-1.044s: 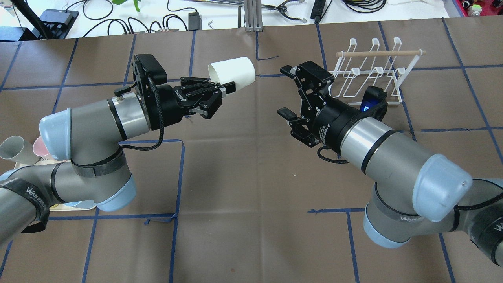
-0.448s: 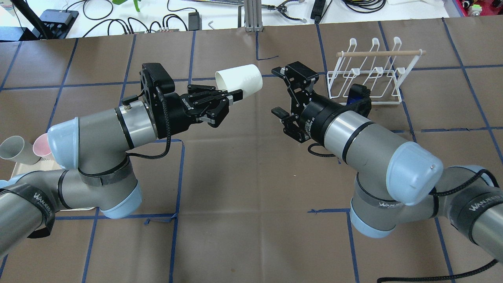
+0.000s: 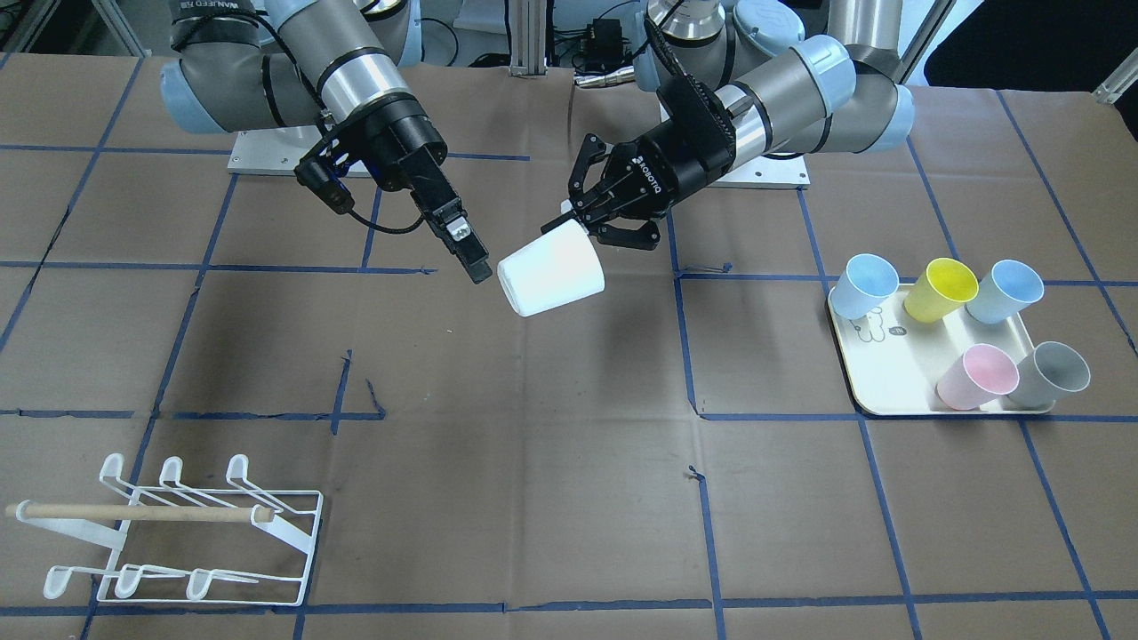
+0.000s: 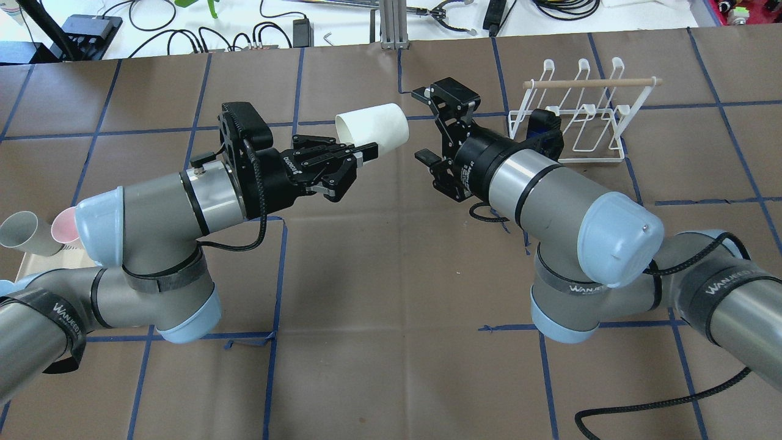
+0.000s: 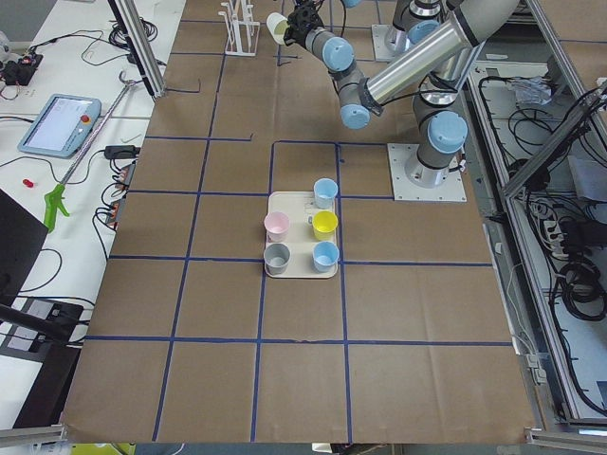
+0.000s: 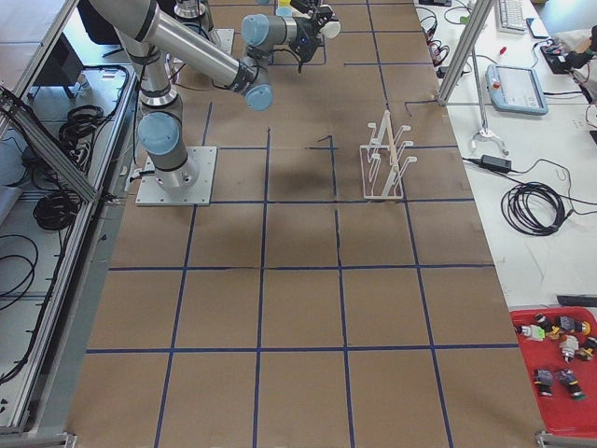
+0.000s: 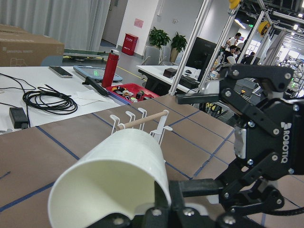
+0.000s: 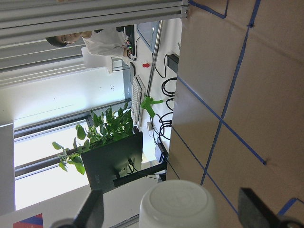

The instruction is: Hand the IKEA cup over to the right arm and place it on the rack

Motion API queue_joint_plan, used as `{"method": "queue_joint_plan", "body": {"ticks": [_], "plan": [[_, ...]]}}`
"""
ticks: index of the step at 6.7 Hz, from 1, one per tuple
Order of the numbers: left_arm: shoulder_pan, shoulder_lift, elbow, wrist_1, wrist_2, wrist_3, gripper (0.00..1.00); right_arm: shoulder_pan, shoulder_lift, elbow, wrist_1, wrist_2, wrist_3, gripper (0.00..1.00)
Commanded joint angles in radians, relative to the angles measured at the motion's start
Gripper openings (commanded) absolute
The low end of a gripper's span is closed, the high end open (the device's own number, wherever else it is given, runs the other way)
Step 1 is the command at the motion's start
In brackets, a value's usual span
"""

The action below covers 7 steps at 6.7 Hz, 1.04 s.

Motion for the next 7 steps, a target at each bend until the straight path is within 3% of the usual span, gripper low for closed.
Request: {"method": "queue_joint_plan", "body": {"ticks": [1, 7], "plan": [[0.001, 0.000, 0.000, 0.001, 0.001, 0.000, 0.05, 0.041, 0.047, -0.044, 0.000, -0.034, -0.018, 0.98], [-0.001, 0.001, -0.003, 0.002, 0.001, -0.004, 0.06, 0.101, 0.098, -0.088, 0.002, -0.094, -0.015, 0.98]]}}
